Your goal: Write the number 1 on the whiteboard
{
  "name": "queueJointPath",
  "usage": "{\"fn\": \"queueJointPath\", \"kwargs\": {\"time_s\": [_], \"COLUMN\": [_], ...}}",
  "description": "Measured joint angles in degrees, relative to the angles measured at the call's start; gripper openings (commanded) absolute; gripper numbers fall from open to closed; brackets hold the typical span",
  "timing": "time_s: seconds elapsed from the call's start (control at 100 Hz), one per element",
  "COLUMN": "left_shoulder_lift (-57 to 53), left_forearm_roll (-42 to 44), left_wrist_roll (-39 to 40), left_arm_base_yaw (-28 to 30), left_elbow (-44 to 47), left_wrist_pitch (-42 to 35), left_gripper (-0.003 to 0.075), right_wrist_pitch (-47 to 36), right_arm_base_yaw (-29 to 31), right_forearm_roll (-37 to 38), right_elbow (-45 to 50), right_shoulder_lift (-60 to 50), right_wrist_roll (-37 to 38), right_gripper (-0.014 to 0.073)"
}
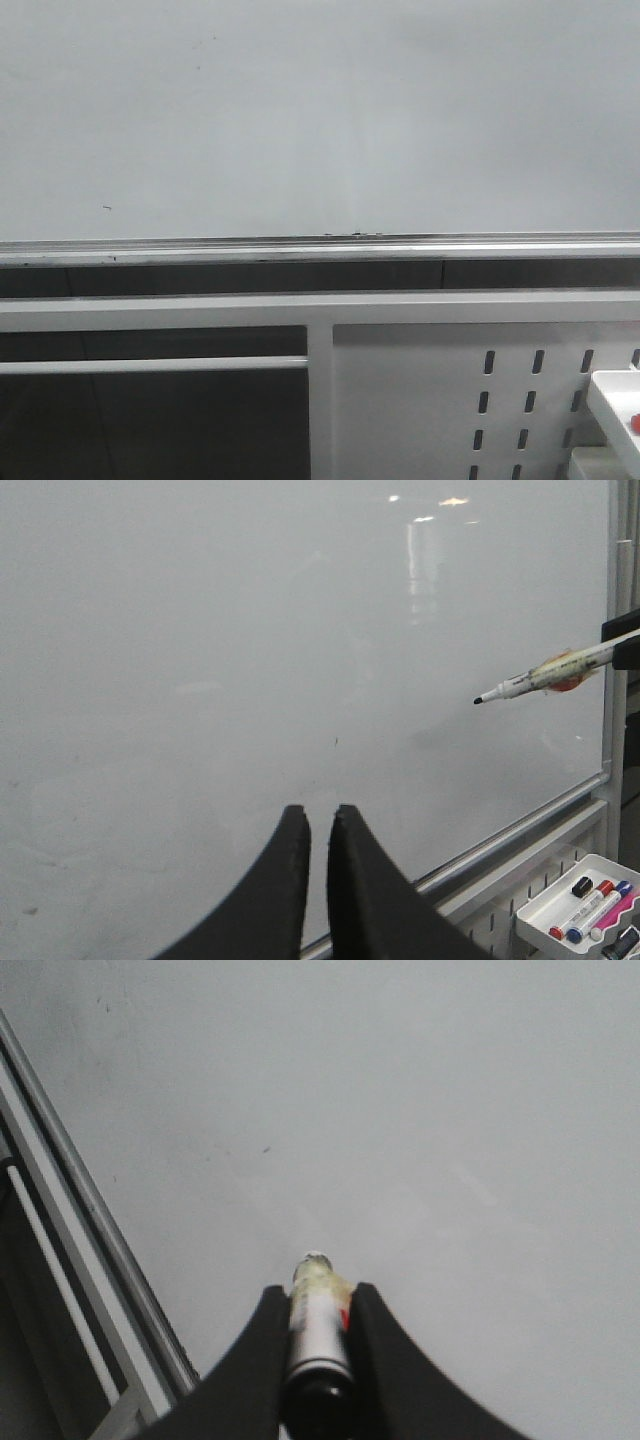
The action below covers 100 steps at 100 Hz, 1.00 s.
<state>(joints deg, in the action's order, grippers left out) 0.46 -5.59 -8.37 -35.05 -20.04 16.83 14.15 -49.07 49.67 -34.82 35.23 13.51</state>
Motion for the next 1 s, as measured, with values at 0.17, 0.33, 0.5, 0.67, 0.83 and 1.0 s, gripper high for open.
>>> {"fn": "queueJointPath", "kwargs": {"time_s": [0.17,0.33,0.5,0.67,0.83,1.0], "left_shoulder_lift": [-0.6,-0.7,-0.7,-0.7,-0.7,-0.7], "left_forearm_roll": [-2.2,-2.6,-2.9,-3.0,-3.0,-3.0], "left_wrist_roll": [0.6,0.6,0.6,0.6,0.6,0.6], "left_arm_base_yaw": [1.2,1.3,1.3,1.3,1.3,1.3], "left_elbow": [1.7,1.7,1.7,1.7,1.7,1.7], "left_wrist_pitch": [0.3,0.3,0.3,0.3,0.3,0.3], "left_gripper": [-0.002,-0.002,-0.002,-0.002,-0.002,-0.002], "right_wrist_pitch": [-5.4,-11.3,-12.1,-11.1,-9.8,-9.8], "right_arm_base_yaw": [2.4,3.4,3.4,3.5,3.5,3.5], "right_forearm_roll": [0.7,1.1,3.2,7.0,9.1,11.1], "right_elbow": [0.0,0.0,0.0,0.0,0.0,0.0], "right_shoulder_lift": [3.6,5.8,7.7,9.1,10.2,11.8], "right_wrist_roll": [7.5,10.3,10.7,10.7,10.7,10.7], "right_gripper": [-0.0066,-0.0066,-0.0066,-0.0066,-0.0066,-0.0066]}}
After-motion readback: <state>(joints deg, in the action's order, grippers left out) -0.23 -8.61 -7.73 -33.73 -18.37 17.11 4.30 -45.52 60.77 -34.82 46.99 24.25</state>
